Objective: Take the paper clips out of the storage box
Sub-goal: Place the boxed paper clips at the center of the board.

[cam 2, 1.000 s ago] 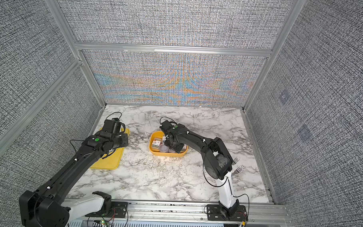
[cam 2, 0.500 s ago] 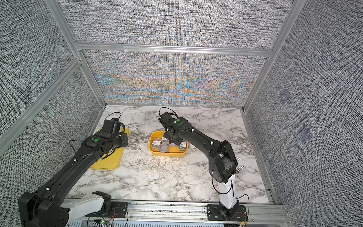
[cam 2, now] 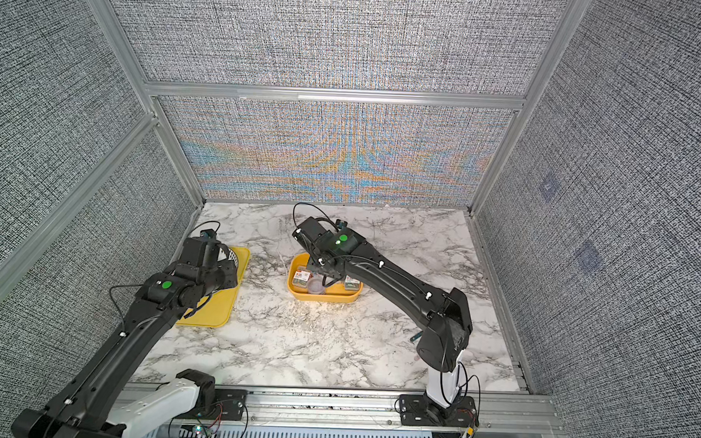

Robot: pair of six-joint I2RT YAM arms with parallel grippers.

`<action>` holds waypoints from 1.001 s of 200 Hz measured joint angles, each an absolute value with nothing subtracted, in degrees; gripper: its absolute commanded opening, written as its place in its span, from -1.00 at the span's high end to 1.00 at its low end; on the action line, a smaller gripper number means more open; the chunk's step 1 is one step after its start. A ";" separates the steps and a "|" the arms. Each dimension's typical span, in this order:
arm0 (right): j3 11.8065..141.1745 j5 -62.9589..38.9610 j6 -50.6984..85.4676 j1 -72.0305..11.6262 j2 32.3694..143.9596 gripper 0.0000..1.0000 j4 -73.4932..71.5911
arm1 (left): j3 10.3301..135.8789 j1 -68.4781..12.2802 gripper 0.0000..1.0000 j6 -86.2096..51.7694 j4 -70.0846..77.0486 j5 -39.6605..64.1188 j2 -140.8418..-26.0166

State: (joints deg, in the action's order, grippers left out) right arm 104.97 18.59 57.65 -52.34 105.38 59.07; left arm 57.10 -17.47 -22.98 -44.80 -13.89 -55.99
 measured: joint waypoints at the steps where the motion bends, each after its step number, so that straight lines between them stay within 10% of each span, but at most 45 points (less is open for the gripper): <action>1: 105.01 18.57 57.34 -52.53 105.47 -0.09 59.16 | 57.10 -17.47 -0.01 -22.98 -44.91 -13.98 -55.77; 200: 138.80 7.05 38.57 -66.78 139.94 -0.05 61.54 | 58.30 -17.47 0.02 -27.05 -55.72 -31.62 -30.68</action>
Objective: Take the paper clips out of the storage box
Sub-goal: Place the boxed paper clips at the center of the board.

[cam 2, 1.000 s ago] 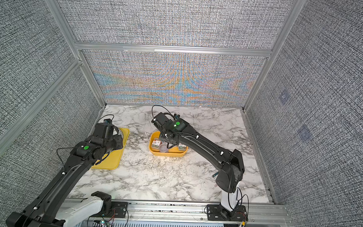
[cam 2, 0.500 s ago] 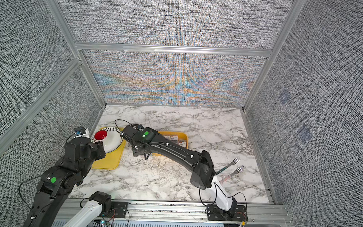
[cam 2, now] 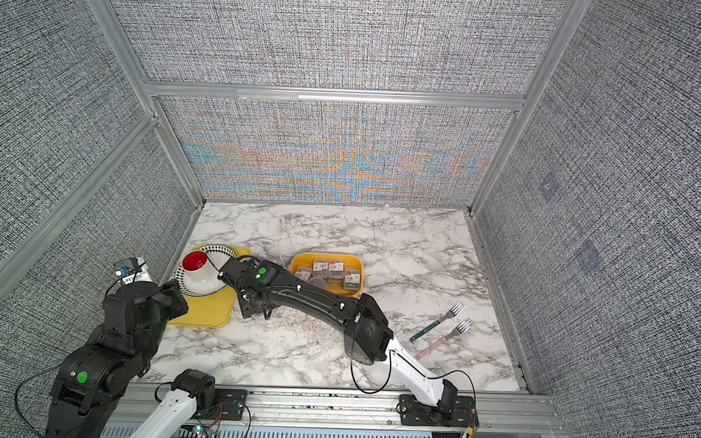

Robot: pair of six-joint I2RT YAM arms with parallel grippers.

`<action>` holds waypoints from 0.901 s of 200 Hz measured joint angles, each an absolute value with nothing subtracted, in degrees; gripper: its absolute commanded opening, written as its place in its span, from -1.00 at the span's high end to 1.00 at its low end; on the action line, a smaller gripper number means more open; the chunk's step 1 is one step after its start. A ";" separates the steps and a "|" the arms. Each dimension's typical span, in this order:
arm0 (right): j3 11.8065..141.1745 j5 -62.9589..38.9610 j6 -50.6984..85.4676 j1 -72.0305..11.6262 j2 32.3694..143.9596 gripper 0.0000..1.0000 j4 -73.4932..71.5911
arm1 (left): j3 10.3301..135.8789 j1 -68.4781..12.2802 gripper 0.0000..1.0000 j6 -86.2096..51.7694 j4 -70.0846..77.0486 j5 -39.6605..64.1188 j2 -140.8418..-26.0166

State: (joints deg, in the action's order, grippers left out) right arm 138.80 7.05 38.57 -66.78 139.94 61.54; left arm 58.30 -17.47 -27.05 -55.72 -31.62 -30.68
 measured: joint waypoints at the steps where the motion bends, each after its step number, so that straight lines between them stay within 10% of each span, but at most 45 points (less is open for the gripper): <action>1: 138.85 7.05 38.65 -66.81 140.00 -0.05 61.49 | 58.26 -17.47 0.03 -27.05 -55.72 -31.62 -30.65; 180: 139.70 6.81 48.16 -69.08 145.95 -0.30 56.14 | 53.45 -17.47 0.03 -27.24 -55.35 -33.47 -27.31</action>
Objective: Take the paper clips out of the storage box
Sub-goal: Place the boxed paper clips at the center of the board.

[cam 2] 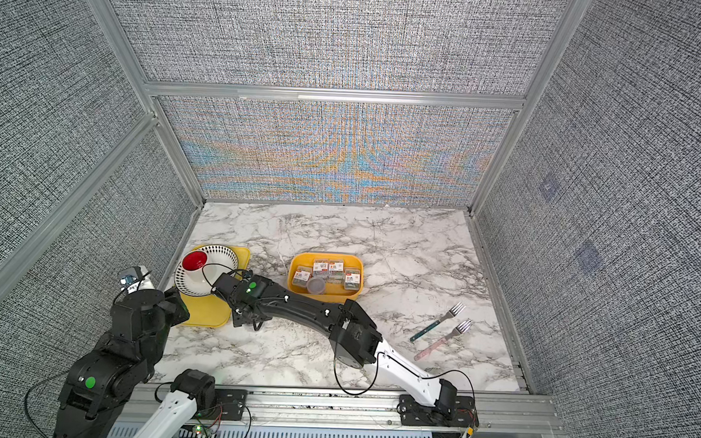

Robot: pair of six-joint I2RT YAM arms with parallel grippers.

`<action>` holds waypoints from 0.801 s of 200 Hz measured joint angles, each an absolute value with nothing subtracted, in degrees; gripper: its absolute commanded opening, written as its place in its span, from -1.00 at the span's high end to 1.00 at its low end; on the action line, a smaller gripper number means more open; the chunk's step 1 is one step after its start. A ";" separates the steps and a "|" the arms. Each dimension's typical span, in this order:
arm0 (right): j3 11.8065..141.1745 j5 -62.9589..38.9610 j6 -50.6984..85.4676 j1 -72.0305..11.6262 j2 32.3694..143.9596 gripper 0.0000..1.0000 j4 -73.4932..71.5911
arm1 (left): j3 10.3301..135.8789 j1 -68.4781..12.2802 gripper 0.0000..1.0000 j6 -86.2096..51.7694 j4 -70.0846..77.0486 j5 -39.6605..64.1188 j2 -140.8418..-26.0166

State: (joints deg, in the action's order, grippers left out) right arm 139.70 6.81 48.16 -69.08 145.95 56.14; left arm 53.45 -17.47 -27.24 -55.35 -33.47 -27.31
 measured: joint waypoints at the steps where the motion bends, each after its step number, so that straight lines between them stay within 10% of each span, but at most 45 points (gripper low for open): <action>1: 139.70 6.81 48.21 -69.08 145.95 -0.30 56.14 | 53.45 -17.47 0.03 -27.24 -55.35 -33.47 -27.31; 53: 139.48 7.18 48.38 -69.30 145.84 -0.66 55.94 | 53.45 -17.47 0.03 -27.24 -55.35 -33.56 -27.31; 160: 126.58 14.59 46.33 -65.32 125.32 -0.75 54.50 | 58.61 -17.47 0.03 -27.29 -55.35 -34.26 -30.96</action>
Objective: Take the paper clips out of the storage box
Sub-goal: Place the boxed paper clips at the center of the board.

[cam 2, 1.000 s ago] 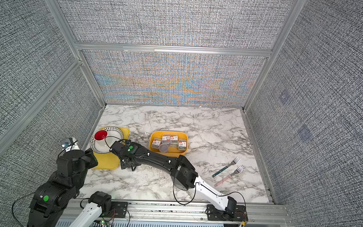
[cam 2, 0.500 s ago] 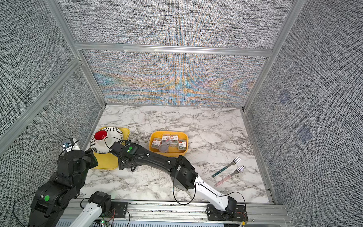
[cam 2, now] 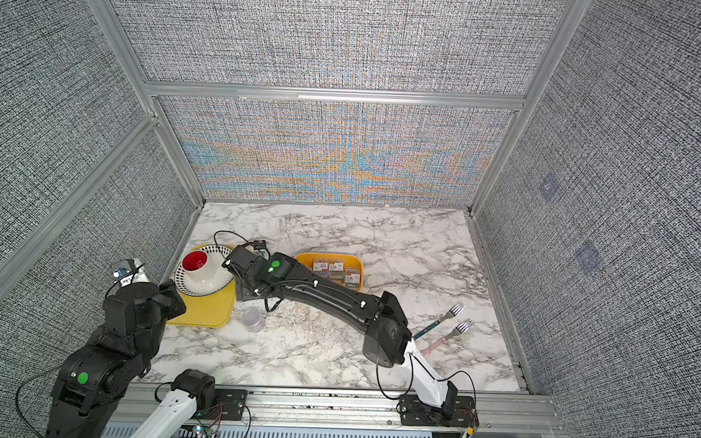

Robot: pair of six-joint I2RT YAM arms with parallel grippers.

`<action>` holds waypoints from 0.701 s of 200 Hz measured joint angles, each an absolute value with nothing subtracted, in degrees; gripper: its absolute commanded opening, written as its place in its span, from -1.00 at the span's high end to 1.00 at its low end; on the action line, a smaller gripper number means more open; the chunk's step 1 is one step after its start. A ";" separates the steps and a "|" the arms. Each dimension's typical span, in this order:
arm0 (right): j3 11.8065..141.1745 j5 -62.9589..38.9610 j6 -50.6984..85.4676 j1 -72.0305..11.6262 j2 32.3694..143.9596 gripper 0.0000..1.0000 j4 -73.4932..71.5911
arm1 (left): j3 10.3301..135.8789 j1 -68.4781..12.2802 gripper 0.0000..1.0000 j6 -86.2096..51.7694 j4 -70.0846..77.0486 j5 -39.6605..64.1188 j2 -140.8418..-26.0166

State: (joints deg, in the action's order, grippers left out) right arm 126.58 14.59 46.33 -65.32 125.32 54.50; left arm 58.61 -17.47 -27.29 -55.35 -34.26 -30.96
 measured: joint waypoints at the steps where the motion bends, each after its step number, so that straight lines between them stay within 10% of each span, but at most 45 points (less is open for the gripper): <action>1: 126.02 14.68 46.28 -65.17 124.86 -0.75 54.37 | 58.61 -17.47 0.03 -27.31 -55.35 -34.26 -31.00; 140: 71.81 9.82 37.91 -44.23 83.72 -0.76 37.54 | 60.69 -24.86 0.23 -35.42 -47.59 -13.37 -60.53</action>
State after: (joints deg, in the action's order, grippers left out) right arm 71.81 9.82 37.91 -44.23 83.72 37.54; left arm 60.69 -24.86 -35.42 -47.59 -13.37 -60.53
